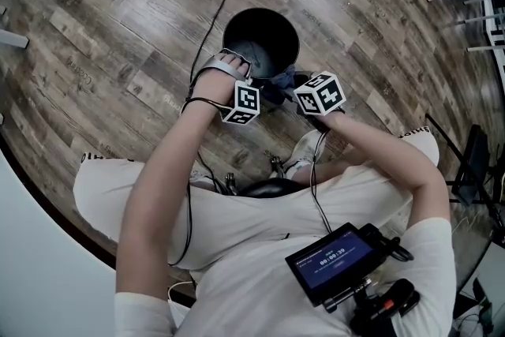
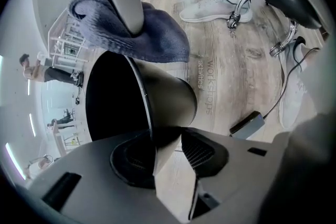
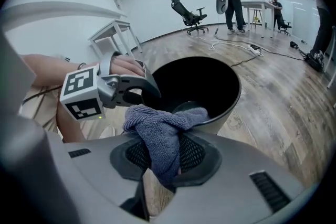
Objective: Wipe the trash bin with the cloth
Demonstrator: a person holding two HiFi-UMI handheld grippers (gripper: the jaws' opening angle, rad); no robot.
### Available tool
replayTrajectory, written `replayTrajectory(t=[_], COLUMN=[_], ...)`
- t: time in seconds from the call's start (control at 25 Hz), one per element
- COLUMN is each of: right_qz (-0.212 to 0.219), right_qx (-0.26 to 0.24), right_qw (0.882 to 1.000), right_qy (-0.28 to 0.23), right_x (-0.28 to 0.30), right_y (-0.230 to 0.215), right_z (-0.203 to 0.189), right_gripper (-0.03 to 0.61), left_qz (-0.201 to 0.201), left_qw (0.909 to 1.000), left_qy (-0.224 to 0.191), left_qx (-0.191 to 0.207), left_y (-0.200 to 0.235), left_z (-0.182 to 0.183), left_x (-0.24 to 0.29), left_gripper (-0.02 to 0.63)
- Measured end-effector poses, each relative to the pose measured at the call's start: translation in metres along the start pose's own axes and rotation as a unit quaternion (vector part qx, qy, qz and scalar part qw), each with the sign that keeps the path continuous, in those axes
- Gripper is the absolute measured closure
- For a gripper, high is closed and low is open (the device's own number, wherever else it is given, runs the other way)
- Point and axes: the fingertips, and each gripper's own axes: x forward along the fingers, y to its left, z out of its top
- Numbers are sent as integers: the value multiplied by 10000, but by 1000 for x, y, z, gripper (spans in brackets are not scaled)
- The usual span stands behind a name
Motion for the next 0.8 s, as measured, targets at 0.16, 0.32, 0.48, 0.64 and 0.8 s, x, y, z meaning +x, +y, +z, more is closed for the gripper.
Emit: replayTrajectory(t=[0.16,0.32,0.48,0.64,0.8], right_qz=[13,-57,-169,-225,-401], right_qx=[21,20,2,-127,-173], right_qw=[9997,9989,9974,9956,9933], right_qy=[242,455,697,903,1066], right_x=[17,40,69,106,145], right_y=[-7,-19,-34,-51,-68], right_z=[-13,-30,-57,-80,-108], right_gripper=[482,482,482,482,482], left_qz=[-16,51,23,24,15], left_qw=[9999,9993,9990,9989,9991], left_qy=[-24,-100,-210,-250,-252], left_qx=[124,361,401,389,347], left_y=[-2,-1,-2,1,1], left_z=[4,13,26,26,27], left_x=[-1,-2,-3,-2,-2], left_gripper=[464,479,484,484,483])
